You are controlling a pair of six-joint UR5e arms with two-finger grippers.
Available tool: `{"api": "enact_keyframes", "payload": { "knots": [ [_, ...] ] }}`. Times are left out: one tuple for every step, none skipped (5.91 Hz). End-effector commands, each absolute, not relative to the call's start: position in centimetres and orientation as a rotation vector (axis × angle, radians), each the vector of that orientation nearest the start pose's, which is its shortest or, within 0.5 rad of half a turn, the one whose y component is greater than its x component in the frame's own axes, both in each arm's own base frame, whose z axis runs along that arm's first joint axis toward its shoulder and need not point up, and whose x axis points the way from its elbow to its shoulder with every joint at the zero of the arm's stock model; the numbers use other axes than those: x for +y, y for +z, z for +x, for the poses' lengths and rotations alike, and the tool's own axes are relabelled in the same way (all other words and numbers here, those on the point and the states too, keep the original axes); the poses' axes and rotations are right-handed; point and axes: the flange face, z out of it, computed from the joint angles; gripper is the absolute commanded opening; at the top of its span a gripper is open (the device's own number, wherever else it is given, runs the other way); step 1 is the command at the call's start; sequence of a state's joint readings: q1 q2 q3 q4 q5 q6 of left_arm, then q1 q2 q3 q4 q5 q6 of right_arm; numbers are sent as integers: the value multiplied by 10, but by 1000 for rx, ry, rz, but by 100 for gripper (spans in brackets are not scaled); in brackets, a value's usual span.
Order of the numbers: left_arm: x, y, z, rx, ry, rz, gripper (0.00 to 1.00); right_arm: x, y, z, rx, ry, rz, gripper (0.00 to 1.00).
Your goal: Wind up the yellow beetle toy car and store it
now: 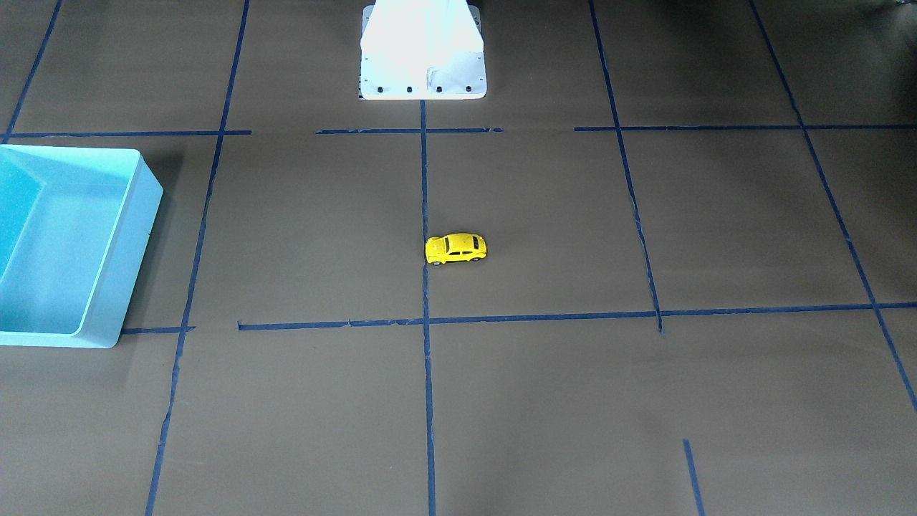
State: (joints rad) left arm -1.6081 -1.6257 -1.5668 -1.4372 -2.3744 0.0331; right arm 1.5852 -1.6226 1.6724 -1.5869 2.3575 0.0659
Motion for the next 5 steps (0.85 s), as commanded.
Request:
{"api": "enact_keyframes", "payload": {
  "knots": [
    [-507, 646, -80, 806, -38, -54, 100, -469, 633, 70, -792, 64, 14, 100],
    [-508, 638, -80, 810, -27, -36, 100, -461, 631, 71, -794, 65, 17, 100],
    [-513, 618, -78, 813, -6, 3, 100, -461, 630, 71, -791, 64, 20, 100],
    [-526, 580, -50, 812, 81, 72, 100, -461, 630, 70, -791, 62, 20, 100],
    [-543, 521, 8, 819, 229, 152, 100, -460, 632, 71, -789, 65, 18, 100]
  ]
}}
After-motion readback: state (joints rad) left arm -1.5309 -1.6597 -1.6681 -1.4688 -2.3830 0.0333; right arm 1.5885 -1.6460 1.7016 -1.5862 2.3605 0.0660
